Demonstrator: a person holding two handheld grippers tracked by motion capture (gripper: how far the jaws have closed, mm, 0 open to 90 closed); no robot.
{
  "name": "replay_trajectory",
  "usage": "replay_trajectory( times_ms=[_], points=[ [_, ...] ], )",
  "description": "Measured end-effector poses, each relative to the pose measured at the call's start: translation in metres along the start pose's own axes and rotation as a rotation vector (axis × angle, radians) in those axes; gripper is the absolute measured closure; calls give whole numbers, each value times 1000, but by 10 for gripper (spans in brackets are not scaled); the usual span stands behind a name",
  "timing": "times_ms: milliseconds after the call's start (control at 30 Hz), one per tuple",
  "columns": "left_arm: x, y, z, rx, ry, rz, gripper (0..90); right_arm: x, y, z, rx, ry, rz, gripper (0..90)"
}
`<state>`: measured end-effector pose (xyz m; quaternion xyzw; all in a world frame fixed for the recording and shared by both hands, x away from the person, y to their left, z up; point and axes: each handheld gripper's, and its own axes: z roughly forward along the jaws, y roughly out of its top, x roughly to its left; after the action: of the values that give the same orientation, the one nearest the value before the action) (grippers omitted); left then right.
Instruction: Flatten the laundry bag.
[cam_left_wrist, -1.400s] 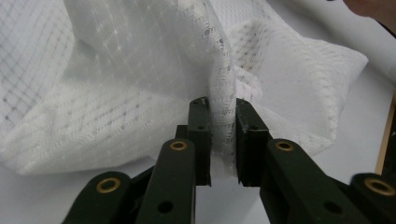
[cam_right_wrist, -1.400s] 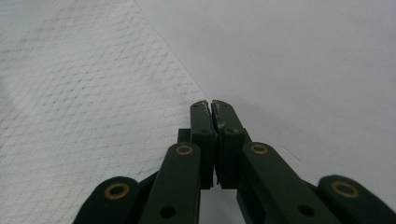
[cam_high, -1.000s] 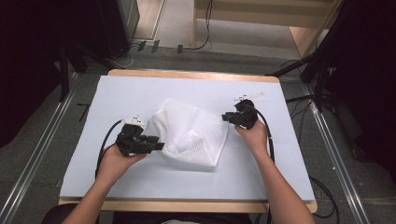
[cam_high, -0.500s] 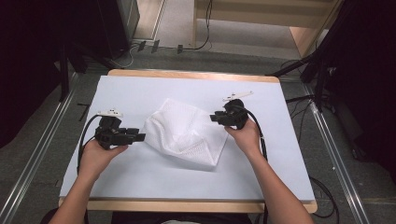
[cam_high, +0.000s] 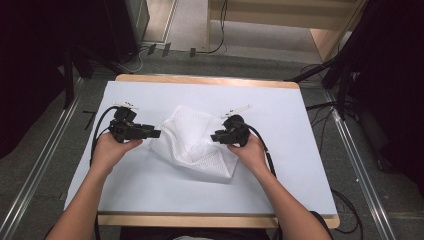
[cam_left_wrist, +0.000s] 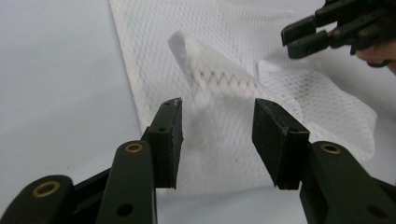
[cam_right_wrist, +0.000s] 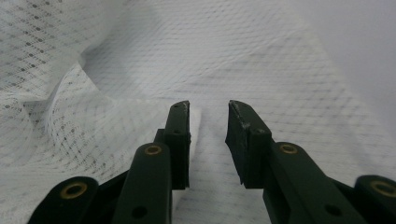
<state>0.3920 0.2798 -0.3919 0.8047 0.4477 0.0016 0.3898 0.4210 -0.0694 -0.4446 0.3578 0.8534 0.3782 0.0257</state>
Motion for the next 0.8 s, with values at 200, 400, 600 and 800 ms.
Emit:
replay_trajectory(
  times_ms=[200, 400, 600, 800],
  points=[
    [9, 11, 18, 32, -27, -4, 505, 7, 2, 15, 23, 28, -8, 653],
    [8, 15, 30, 52, -73, 0, 675, 16, -2, 28, 68, 15, -51, 727],
    [9, 8, 31, 41, -98, -8, 868, 19, -3, 30, 76, 28, -54, 900],
    [5, 1, 14, 19, -100, 16, 880, 22, 0, 10, 40, 58, -42, 900]
  ],
)
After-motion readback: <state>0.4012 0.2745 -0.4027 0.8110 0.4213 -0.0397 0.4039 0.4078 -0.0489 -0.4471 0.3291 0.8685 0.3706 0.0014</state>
